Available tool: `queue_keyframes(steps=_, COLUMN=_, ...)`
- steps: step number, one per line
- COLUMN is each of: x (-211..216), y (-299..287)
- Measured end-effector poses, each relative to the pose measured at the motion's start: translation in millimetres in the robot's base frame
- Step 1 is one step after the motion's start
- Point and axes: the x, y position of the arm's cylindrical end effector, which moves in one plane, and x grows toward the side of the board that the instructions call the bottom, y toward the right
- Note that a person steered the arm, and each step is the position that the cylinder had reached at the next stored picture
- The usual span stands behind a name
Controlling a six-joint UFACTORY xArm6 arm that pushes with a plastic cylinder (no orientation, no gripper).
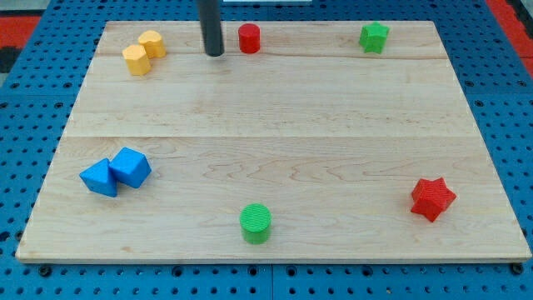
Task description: Slide the red circle to the center of the board
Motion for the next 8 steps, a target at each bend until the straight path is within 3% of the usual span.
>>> queue_keyframes(steps=2, x=-56.0, y=16.8)
queue_keyframes(steps=3, x=-54.4, y=74.8)
queue_keyframes(steps=5, x=32.7, y=78.1)
queue_keyframes(steps=8, x=81.1, y=43.1)
